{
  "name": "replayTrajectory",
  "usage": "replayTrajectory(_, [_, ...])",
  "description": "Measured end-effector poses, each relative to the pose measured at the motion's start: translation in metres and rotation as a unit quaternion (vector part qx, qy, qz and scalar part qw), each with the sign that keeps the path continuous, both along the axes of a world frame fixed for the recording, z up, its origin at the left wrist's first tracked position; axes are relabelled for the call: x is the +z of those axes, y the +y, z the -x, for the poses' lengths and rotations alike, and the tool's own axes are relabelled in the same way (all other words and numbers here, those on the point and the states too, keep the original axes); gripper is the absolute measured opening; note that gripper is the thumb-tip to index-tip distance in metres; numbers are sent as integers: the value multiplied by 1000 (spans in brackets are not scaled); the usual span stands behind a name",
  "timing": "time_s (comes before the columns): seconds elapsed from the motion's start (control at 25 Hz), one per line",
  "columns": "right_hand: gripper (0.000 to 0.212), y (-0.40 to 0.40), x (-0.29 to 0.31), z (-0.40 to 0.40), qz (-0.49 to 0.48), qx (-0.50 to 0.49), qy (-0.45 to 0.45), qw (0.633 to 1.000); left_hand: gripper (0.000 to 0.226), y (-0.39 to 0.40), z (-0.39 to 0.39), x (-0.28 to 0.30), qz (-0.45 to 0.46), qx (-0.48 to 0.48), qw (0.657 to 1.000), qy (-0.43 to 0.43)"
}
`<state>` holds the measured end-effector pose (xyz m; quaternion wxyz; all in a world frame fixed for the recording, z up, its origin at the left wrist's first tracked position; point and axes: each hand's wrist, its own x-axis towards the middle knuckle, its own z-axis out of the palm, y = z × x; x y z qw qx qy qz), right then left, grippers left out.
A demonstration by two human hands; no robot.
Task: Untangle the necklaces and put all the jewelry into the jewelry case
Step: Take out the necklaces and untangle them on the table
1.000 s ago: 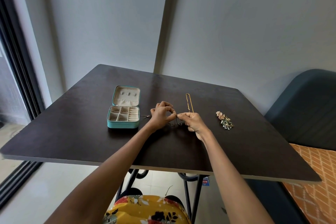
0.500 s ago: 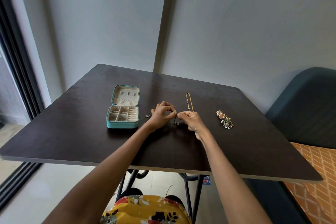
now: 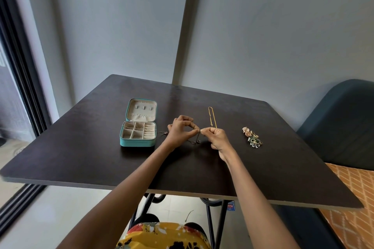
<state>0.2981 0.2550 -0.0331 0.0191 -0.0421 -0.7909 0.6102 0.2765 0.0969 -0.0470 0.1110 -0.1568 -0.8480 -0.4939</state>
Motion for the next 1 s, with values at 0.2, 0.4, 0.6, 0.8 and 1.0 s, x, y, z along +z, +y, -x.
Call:
replayTrajectory(0.2, [6,-4,-3,-3,-10,-13,54,998,8,0,2,0,53,14,998,20])
replayTrajectory(0.4, [11,-5,-14,-2,-74,-41,117,990,8,1,3,-1,78,18,996,33])
replayTrajectory(0.6, [5,-5,-11,-2,-32,-27,88,995,11,1,2,0,109,28,993,47])
replayTrajectory(0.8, [14,-4,-4,-4,-18,-4,54,998,12,1,-1,2,78,42,994,65])
replayTrajectory(1.0, [13,-3,-4,-4,-14,-12,53,998,9,1,-1,2,100,53,991,69])
